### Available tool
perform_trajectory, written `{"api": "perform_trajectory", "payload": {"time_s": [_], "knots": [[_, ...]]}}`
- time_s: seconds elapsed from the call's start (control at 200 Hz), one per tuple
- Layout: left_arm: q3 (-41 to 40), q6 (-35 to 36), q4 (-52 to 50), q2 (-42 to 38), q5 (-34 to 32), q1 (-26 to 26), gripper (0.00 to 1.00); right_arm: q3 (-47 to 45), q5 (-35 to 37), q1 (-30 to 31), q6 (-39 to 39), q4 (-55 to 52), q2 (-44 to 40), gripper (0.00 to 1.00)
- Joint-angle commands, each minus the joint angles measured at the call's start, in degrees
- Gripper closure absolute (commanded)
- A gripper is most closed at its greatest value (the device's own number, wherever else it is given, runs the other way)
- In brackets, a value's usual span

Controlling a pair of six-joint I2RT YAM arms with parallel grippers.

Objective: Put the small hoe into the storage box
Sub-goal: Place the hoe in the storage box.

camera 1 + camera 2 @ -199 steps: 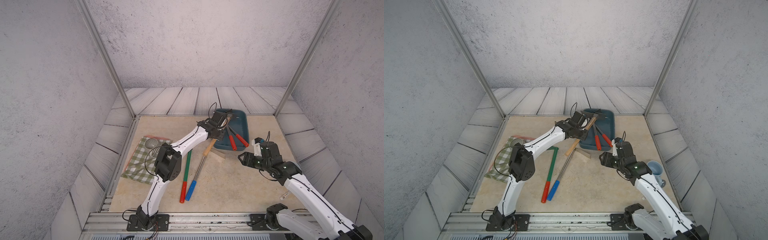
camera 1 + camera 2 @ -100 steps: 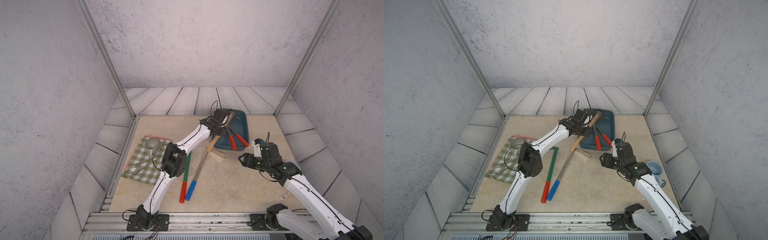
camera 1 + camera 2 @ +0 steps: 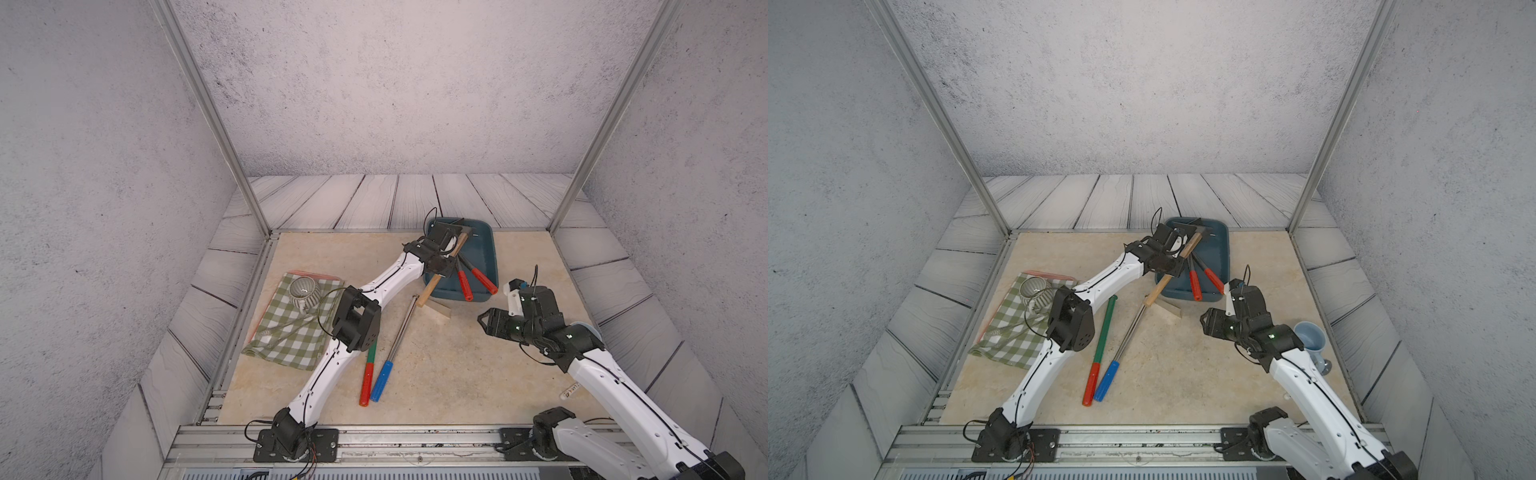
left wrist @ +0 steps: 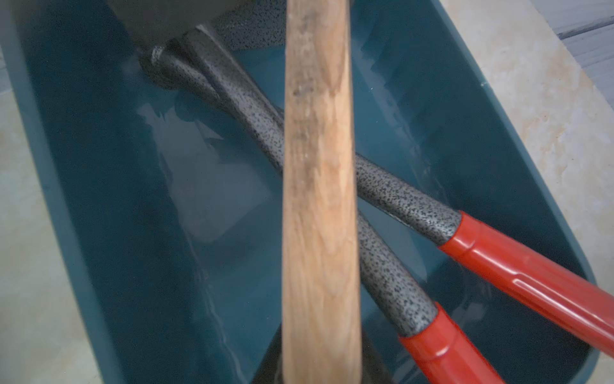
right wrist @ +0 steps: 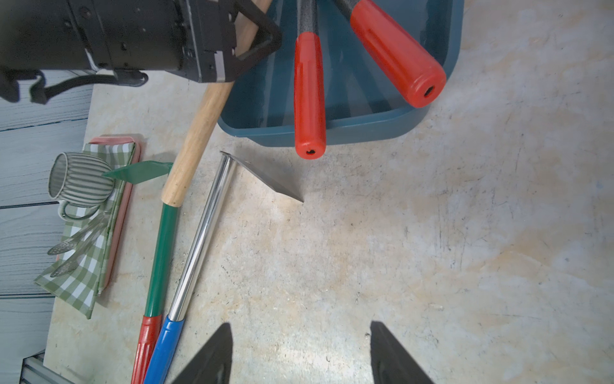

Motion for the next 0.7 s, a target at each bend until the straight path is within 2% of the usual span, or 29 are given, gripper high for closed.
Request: {"api": "perform_trajectory", "payload": {"time_s": [0.0,0.696], "knots": [[2.7,1.7,3.5,0.2,1.2,0.4,1.00,-0.7,0.8,-0.2,-0.6,-0.5,-0.6,0.34],[2.3,8.8,4.3,-1.4,-4.4,-3.4,1.00,-1.0,0.8,-0.2,-1.1,-0.9,-0.5,0.35]]}}
